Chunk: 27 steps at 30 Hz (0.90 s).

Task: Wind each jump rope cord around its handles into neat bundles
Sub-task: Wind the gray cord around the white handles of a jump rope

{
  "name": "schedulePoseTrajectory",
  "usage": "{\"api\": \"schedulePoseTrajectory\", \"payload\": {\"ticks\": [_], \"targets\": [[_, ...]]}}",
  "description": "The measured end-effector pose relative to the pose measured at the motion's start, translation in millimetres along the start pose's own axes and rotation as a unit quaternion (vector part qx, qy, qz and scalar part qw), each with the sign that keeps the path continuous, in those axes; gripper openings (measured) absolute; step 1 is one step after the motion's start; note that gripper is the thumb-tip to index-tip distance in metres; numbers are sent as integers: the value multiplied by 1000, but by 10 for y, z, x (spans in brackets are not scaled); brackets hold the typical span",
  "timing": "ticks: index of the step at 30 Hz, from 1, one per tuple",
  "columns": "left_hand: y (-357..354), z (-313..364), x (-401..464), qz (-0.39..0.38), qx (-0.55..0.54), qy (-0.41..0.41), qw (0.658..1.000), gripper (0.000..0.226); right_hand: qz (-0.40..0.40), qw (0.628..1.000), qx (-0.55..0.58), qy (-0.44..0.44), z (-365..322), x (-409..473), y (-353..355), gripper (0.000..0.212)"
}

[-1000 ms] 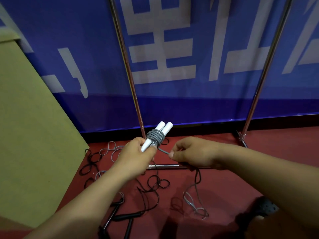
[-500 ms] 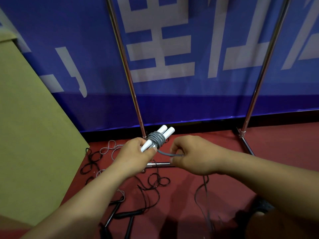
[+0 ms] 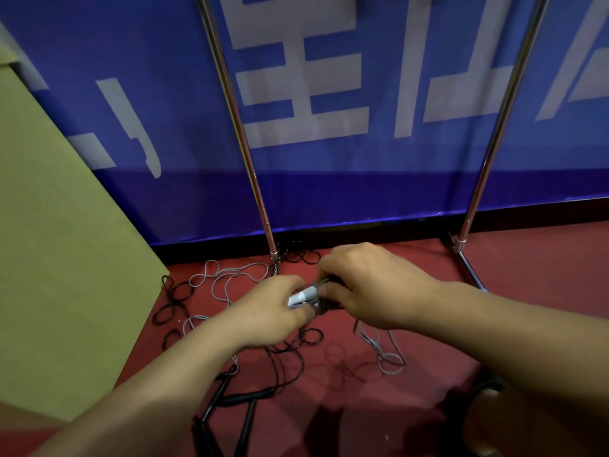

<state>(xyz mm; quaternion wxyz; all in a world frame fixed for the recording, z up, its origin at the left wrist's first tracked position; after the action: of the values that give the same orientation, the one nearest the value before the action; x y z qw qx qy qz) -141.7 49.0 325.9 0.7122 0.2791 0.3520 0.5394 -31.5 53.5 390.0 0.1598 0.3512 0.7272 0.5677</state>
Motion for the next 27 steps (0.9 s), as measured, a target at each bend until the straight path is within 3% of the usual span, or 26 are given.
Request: {"api": "schedulePoseTrajectory", "payload": {"ticks": [5, 9, 11, 14, 16, 19, 25, 27], "targets": [[-76, 143, -65, -36, 13, -36, 999, 16, 9, 1000, -7, -15, 123, 59, 43, 20], [-142, 227, -137, -82, -41, -49, 995, 8, -29, 995, 14, -98, 392, 115, 19, 39], [-170, 243, -165, -103, -86, -43, 990, 8, -72, 981, 99, -152, 495, 94, -58, 41], [-188, 303, -194, -124, -162, -42, 978, 12, -119, 915, 325, -207, 536, 44, -197, 32], [-191, 361, -203, -132, -231, -38, 963, 15, -127, 881, 404, -210, 524, 47, -224, 24], [-159, 456, -230, -135, -314, -35, 939, 15, -150, 830, 492, -213, 487, 54, -268, 16], [-46, 440, -220, -122, -370, -52, 920, 52, -198, 719, 617, -251, 442, 9, -316, 6], [-12, 444, -227, -119, -393, -60, 910, 62, -185, 725, 616, -247, 490, 24, -296, 5]]}}
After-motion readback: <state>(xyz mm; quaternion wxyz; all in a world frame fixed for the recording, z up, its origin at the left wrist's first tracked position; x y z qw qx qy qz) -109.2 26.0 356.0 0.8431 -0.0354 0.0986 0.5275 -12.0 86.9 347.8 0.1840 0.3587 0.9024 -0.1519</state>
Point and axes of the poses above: each hand's wrist, its own x-axis towards the middle knuckle, its own y-axis out of the back of the hand, z = x × y, the point moved 9 cm from there along x, towards the middle knuckle, and after that the axes turned 4 degrees about -x, right-handed, at the moved point
